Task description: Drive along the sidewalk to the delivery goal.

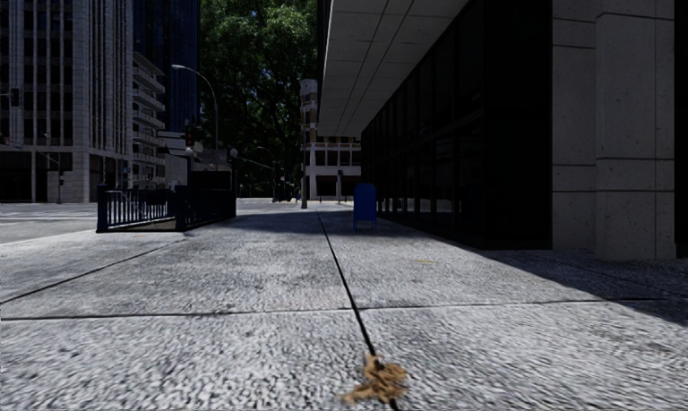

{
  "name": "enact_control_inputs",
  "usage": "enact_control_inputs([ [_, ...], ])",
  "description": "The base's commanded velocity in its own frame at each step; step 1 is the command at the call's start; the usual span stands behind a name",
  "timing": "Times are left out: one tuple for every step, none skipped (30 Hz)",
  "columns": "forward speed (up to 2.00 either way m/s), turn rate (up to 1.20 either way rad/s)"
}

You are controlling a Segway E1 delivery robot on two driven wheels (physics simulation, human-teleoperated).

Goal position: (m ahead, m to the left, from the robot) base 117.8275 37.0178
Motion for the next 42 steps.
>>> enact_control_inputs([
  [1.85, 0.0],
  [1.85, 0.0],
  [1.85, 0.0],
  [1.84, 0.0],
  [1.84, 0.0],
  [1.84, 0.0],
  [1.84, 0.0],
  [1.84, 0.0],
  [1.84, 0.0],
  [1.84, 0.0],
  [1.84, 0.0],
  [1.84, 0.0],
  [1.84, 0.0],
  [1.83, 0.0],
  [1.83, 0.0],
  [1.82, 0.0],
  [1.82, 0.0],
  [1.82, 0.0],
  [1.81, 0.0],
  [1.81, 0.0],
  [1.8, 0.0],
  [1.8, 0.0],
  [1.8, 0.0],
  [1.8, 0.0],
  [1.8, 0.0],
  [1.8, 0.0],
  [1.8, 0.0],
  [1.78, 0.0],
  [1.78, 0.0],
  [1.77, 0.0],
  [1.77, 0.0],
  [1.76, 0.0],
  [1.76, 0.0],
  [1.76, 0.0],
  [1.76, 0.0],
  [1.76, 0.0],
  [1.76, 0.0],
  [1.76, 0.0],
  [1.76, 0.0],
  [1.78, 0.0],
  [1.78, 0.0],
  [1.78, 0.0],
])
